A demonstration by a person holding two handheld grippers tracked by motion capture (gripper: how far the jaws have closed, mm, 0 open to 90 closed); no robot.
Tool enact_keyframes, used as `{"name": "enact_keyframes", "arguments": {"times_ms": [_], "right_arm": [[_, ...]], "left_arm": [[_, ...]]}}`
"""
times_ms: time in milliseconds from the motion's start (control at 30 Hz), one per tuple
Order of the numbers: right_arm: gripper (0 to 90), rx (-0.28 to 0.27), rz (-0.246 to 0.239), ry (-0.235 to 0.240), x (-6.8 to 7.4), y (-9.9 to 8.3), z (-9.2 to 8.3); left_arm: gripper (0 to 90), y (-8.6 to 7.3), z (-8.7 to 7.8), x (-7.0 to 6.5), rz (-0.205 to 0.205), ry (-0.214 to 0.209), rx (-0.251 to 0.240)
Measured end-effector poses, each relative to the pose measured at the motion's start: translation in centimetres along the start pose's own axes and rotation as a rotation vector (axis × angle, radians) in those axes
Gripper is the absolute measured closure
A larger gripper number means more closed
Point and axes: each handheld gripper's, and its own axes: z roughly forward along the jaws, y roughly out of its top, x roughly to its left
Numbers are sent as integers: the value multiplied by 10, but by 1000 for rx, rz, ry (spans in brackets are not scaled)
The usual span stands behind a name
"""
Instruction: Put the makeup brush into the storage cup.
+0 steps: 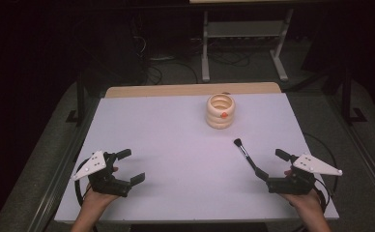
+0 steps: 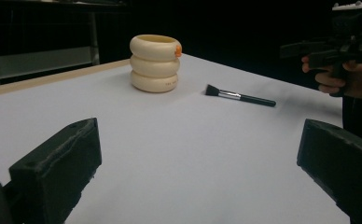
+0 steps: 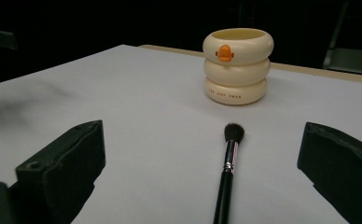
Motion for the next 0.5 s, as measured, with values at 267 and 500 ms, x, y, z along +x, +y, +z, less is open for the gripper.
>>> {"name": "enact_keyframes", "arguments": {"times_ms": [267, 500], "right_arm": [[4, -8, -6, -5, 0, 2, 0], [4, -24, -5, -31, -3, 4, 1]], "left_arm": [[0, 1, 1, -2, -5, -11, -11], [0, 1, 0, -3, -3, -6, -9]]}}
